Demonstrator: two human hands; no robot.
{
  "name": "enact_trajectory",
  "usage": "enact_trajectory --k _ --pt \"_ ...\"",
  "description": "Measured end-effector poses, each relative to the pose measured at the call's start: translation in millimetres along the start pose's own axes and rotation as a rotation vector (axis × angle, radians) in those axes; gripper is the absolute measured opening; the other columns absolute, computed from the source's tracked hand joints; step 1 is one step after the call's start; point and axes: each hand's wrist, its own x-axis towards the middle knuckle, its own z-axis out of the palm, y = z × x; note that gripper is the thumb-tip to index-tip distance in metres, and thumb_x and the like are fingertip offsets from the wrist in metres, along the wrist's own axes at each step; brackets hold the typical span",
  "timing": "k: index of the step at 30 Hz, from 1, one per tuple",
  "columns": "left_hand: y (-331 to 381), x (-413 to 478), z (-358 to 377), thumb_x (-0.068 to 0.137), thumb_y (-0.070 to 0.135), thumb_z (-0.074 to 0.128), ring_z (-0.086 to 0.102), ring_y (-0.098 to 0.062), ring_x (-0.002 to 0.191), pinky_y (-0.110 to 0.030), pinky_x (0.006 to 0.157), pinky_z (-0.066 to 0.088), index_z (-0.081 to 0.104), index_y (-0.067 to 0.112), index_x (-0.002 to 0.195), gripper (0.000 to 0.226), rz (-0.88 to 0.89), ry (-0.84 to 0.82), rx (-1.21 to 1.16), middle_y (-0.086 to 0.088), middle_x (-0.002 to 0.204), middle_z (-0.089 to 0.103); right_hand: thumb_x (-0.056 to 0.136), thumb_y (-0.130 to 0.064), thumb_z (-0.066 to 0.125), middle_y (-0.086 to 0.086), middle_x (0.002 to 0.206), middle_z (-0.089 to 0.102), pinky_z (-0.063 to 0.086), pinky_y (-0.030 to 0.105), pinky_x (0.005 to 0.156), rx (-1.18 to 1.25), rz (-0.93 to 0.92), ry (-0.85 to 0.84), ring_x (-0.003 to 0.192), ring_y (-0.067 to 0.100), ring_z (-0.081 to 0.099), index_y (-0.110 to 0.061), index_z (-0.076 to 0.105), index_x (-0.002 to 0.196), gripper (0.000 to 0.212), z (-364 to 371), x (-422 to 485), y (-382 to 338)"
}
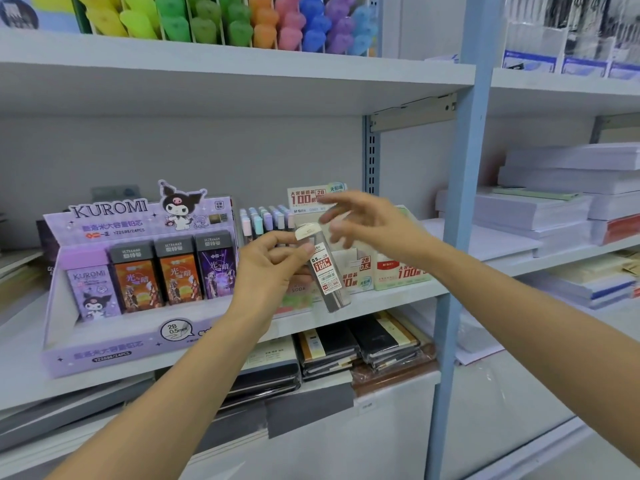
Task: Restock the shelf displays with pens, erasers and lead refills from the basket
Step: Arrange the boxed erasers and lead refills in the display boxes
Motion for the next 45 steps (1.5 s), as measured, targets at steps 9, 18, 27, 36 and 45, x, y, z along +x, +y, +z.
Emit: enact_trajectory --k 9,18,27,36,45 --pt "-9.1 -13.3 -12.9 0.091 0.023 0.062 0.054 -0.017 0.116 -0.034 0.103 0.034 0.066 0.019 0.111 0.021 0.696 0.126 1.033 0.009 0.115 0.064 0.095 -0.01 0.058 0.008 0.105 0.069 0.058 0.025 0.077 0.017 0.055 0.439 0.093 0.017 0.069 -0.01 0.056 0.119 0.024 -20.6 18.2 -0.5" --pt "-33.0 -19.2 -19.2 0.092 0.034 0.054 0.024 -0.022 0.146 -0.046 0.121 0.006 0.033 0.023 0.15 0.062 0.59 -0.154 1.492 0.0 0.16 0.024 0.095 -0.011 0.058 0.004 0.101 0.067 0.057 0.034 0.081 -0.236 0.122 0.408 0.09 0.017 0.067 -0.023 0.054 0.103 0.015 6.9 35.9 26.4" --pt "-32.5 -18.1 -22.9 0.093 0.033 0.052 0.025 -0.021 0.145 -0.044 0.12 0.007 0.032 0.024 0.15 0.061 0.602 -0.179 1.497 0.001 0.16 0.024 0.099 -0.013 0.051 0.007 0.115 0.064 0.057 0.037 0.083 -0.333 0.132 0.242 0.101 0.021 0.063 -0.019 0.055 0.113 0.016 5.0 35.3 33.7" --pt "-33.8 -17.4 -22.4 0.093 0.032 0.053 0.024 -0.02 0.145 -0.043 0.119 0.006 0.031 0.025 0.15 0.061 0.61 -0.173 1.478 0.002 0.16 0.023 0.095 -0.015 0.058 0.001 0.106 0.066 0.054 0.037 0.09 -0.437 0.192 0.13 0.099 0.017 0.064 -0.025 0.059 0.108 0.016 16.8 36.2 43.0" --pt "-44.8 -53.7 -43.3 0.084 0.011 0.062 0.046 -0.03 0.126 -0.041 0.106 0.032 0.063 0.011 0.119 0.034 0.801 -0.041 1.212 -0.012 0.132 0.055 0.094 -0.012 0.058 0.001 0.11 0.059 0.047 0.023 0.087 -0.451 -0.125 0.392 0.097 0.011 0.057 -0.01 0.063 0.114 0.021 46.4 -15.7 23.3"
